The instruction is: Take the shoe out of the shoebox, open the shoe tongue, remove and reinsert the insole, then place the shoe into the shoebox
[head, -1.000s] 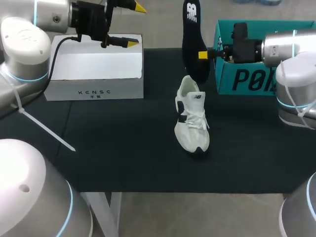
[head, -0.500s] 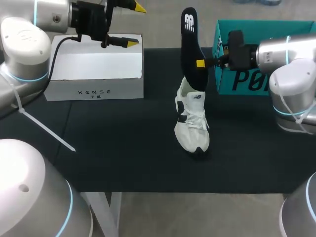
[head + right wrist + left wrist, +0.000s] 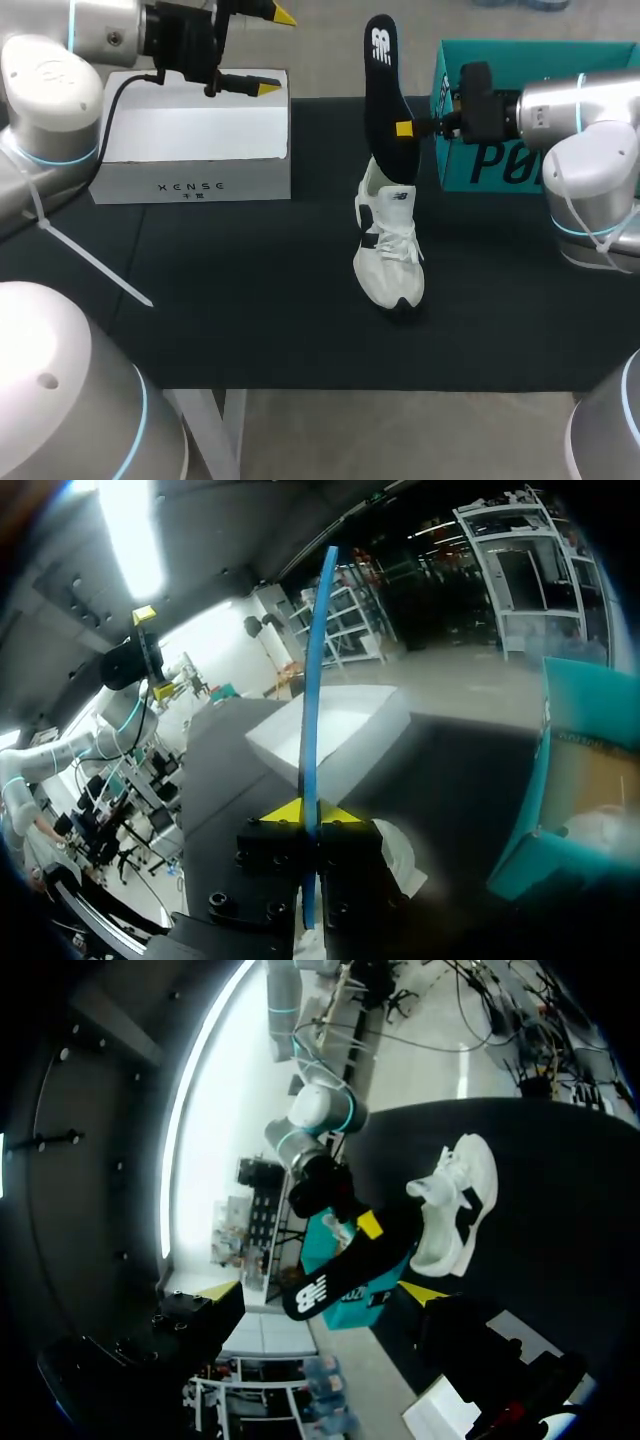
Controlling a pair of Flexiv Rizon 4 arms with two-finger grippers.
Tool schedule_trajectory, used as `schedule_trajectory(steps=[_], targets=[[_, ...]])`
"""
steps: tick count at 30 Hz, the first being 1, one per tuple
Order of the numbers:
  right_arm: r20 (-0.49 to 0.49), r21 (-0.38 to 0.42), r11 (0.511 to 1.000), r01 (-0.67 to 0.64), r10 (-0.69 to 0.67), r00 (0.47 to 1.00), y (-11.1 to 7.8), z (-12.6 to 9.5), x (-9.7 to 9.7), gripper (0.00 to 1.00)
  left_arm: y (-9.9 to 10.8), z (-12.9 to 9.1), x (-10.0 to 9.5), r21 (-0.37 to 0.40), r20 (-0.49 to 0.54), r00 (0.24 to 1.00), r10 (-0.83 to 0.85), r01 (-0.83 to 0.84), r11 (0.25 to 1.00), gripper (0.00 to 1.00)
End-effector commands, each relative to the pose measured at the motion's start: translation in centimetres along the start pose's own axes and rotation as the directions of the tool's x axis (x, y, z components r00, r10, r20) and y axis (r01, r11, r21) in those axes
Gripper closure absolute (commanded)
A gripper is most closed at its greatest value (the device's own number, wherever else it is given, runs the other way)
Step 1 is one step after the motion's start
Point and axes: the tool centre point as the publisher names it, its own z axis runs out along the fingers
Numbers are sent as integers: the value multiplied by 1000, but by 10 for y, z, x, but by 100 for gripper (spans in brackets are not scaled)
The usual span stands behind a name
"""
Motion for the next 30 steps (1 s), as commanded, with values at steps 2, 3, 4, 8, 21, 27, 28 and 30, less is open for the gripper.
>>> schedule_trajectory(steps=[2, 3, 4, 8, 21, 27, 28, 30], targets=[[18, -52, 998, 34, -33, 999, 1, 7, -2, 100, 0, -1, 0, 0, -3, 1000, 0, 0, 1000, 0], [16, -65, 997, 37, -36, 999, 2, 11, -3, 100, 0, -1, 0, 0, -3, 1000, 0, 0, 1000, 0], [21, -76, 996, 52, -51, 998, 2, 14, -4, 100, 0, -1, 0, 0, -3, 1000, 0, 0, 1000, 0], [17, -108, 991, 79, -78, 997, 3, 27, -11, 100, 0, -1, 0, 0, -3, 1000, 0, 0, 1000, 0], [-4, -92, 992, 88, -89, 996, -24, 49, -31, 100, 0, -1, 0, 0, -3, 1000, 0, 0, 1000, 0], [8, -66, 995, 75, -74, 997, -31, 41, -37, 100, 0, -1, 0, 0, -3, 1000, 0, 0, 1000, 0], [10, -61, 996, 72, -71, 997, -32, 40, -37, 100, 0, -1, 0, 0, -3, 1000, 0, 0, 1000, 0], [7, -59, 996, 74, -73, 997, -34, 39, -38, 100, 0, -1, 0, 0, -3, 1000, 0, 0, 1000, 0]])
